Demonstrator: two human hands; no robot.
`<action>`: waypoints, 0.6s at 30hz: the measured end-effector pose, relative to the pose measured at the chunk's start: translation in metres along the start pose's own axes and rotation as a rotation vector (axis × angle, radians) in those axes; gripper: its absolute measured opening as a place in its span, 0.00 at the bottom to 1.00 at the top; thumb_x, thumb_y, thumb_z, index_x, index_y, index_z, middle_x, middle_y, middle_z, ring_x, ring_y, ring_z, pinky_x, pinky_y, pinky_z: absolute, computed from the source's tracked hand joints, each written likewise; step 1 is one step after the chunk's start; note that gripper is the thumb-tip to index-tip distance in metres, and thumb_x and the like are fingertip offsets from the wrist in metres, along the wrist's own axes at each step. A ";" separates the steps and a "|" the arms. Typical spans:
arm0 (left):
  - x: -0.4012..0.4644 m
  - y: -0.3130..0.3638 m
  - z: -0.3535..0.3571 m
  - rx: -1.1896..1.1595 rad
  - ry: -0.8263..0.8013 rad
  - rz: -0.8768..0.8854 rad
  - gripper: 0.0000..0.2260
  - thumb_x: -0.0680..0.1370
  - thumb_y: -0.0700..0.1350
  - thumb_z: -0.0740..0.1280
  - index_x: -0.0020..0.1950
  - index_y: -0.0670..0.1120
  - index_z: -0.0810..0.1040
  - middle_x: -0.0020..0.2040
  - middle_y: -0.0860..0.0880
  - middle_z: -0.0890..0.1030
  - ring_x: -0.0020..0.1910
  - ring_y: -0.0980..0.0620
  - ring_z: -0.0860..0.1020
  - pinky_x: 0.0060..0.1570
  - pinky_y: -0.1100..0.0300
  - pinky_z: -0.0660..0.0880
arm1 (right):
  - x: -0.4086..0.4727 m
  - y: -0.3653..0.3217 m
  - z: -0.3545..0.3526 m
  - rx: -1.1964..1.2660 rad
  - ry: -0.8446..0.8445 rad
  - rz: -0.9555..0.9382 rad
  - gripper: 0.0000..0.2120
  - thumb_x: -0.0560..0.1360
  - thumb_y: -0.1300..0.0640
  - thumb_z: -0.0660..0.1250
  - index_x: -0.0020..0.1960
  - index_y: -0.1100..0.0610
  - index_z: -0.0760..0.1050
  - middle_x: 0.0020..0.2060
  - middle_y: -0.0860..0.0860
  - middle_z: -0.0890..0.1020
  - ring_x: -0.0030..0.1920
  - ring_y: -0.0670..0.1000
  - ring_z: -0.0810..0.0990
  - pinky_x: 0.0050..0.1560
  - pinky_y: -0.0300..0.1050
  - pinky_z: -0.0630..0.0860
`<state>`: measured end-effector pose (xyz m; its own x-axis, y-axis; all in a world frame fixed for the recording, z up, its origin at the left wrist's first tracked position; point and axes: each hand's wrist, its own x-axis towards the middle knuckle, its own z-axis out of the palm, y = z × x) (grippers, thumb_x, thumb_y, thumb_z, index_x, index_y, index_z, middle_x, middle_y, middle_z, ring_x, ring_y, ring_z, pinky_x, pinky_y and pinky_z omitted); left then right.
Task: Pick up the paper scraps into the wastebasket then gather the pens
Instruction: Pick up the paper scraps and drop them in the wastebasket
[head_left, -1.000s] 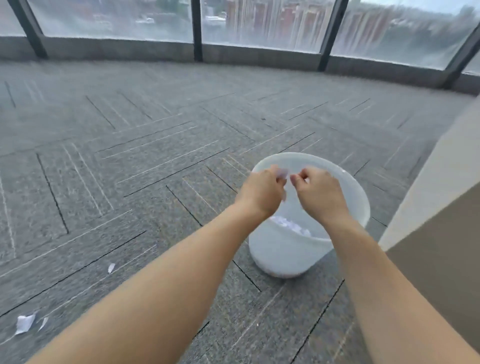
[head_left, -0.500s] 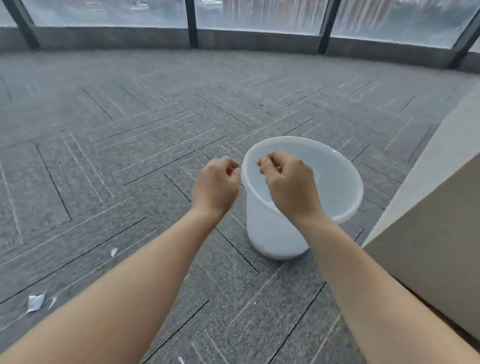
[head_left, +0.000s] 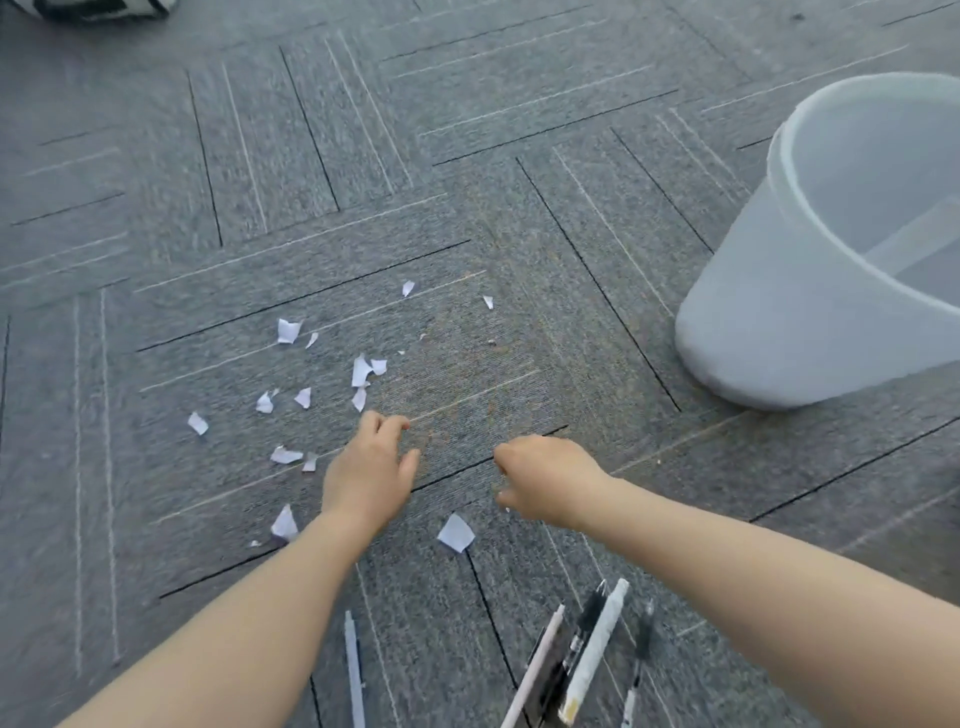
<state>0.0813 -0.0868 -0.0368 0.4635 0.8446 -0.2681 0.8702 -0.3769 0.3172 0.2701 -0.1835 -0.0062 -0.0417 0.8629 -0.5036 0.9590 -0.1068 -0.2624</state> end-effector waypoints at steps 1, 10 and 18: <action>-0.006 -0.006 0.003 0.004 -0.003 -0.046 0.18 0.78 0.53 0.63 0.65 0.49 0.69 0.59 0.48 0.70 0.46 0.46 0.78 0.38 0.56 0.68 | 0.001 -0.001 0.007 -0.015 -0.016 0.021 0.13 0.76 0.47 0.64 0.51 0.56 0.71 0.49 0.54 0.79 0.50 0.58 0.79 0.44 0.50 0.76; -0.023 -0.021 0.019 -0.132 0.081 -0.284 0.10 0.78 0.52 0.64 0.54 0.48 0.71 0.52 0.50 0.72 0.47 0.50 0.73 0.41 0.56 0.68 | 0.013 -0.012 0.039 -0.044 0.023 0.036 0.07 0.78 0.52 0.64 0.48 0.56 0.72 0.47 0.52 0.80 0.46 0.56 0.79 0.44 0.52 0.78; -0.020 -0.027 0.015 -0.123 0.069 -0.265 0.06 0.81 0.47 0.59 0.46 0.46 0.71 0.47 0.50 0.73 0.40 0.49 0.73 0.37 0.54 0.68 | 0.016 -0.024 0.041 0.091 -0.062 -0.141 0.02 0.79 0.60 0.57 0.49 0.56 0.68 0.44 0.53 0.78 0.42 0.57 0.77 0.40 0.54 0.76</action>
<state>0.0509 -0.0988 -0.0536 0.2069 0.9327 -0.2954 0.9307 -0.0945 0.3535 0.2352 -0.1877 -0.0420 -0.1944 0.8405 -0.5057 0.9133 -0.0329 -0.4059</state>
